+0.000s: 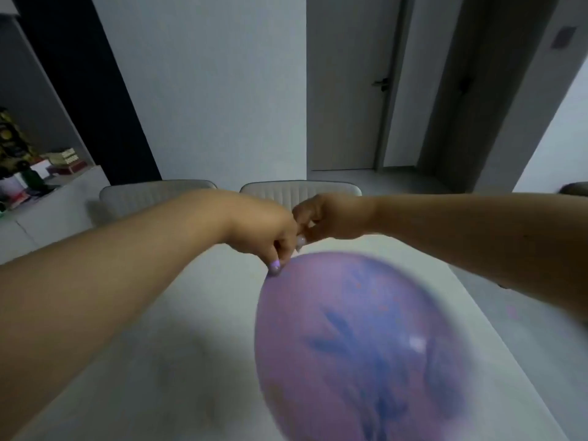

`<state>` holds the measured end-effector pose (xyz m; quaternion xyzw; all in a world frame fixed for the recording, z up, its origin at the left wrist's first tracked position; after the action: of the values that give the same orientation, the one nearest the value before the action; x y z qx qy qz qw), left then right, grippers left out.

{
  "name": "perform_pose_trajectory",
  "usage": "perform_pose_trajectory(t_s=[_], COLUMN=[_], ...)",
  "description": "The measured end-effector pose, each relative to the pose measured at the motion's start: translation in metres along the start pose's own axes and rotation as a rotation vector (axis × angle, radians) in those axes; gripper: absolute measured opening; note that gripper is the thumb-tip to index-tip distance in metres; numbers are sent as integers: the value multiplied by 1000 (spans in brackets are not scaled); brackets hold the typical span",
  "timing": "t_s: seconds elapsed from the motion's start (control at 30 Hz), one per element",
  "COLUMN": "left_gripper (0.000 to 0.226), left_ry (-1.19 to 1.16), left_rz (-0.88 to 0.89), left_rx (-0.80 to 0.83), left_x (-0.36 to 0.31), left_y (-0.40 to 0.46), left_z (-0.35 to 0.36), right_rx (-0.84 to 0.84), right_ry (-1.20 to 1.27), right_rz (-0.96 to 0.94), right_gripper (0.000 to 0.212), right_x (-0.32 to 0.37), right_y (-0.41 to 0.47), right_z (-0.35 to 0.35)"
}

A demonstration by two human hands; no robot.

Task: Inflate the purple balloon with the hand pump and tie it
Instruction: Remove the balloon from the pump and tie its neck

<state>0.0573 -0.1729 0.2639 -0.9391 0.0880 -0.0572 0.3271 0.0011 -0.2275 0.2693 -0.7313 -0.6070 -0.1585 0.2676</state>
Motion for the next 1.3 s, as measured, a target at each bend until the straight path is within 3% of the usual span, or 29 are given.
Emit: perform_pose_trajectory(t_s=[0.07, 0.13, 0.2, 0.3, 0.4, 0.53, 0.67, 0.83, 1.13, 1.3], left_gripper=[6, 9, 7, 12, 10, 13, 9, 12, 16, 16], left_ry=[-4, -56, -382, -1106, -1583, -1831, -1927, -1817, -1770, -1576], left_rz=[-27, 13, 60, 103, 103, 35, 59, 17, -22, -255], left_rx=[-58, -241, -457, -787, -922, -1008, -960, -841, -816, -942], left_x=[-13, -14, 4, 23, 17, 8, 0, -9, -13, -5], left_y=[-4, -8, -11, -11, 6, 17, 20, 22, 22, 23], left_z=[-3, -4, 2, 34, 69, 86, 90, 91, 101, 109], right_rx=[-32, -200, -382, -579, -703, -849, -914, -915, -691, -625], right_ry=[108, 258, 465, 686, 473, 158, 47, -83, 71, 108], right_rz=[75, 122, 194, 202, 166, 68, -42, -78, 8, 160], right_gripper=[4, 5, 6, 8, 12, 11, 8, 7, 13, 25], right_x=[0, -12, -26, -37, -32, -22, -12, -8, -18, -20], right_y=[-4, -7, -12, -23, -29, -36, -47, -52, -41, -37], right_z=[4, 4, 12, 33, 44, 47, 48, 50, 54, 53])
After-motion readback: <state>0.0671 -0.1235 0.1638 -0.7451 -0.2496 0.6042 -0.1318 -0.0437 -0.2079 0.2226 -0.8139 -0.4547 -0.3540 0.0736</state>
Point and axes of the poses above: each hand's wrist, its own y-axis towards the middle knuckle, its own z-axis out of the palm, x = y × z, the point moved 8 cm from there along y, towards the middle knuckle, and after that the axes turned 10 degrees about x, right-handed, at the moved point
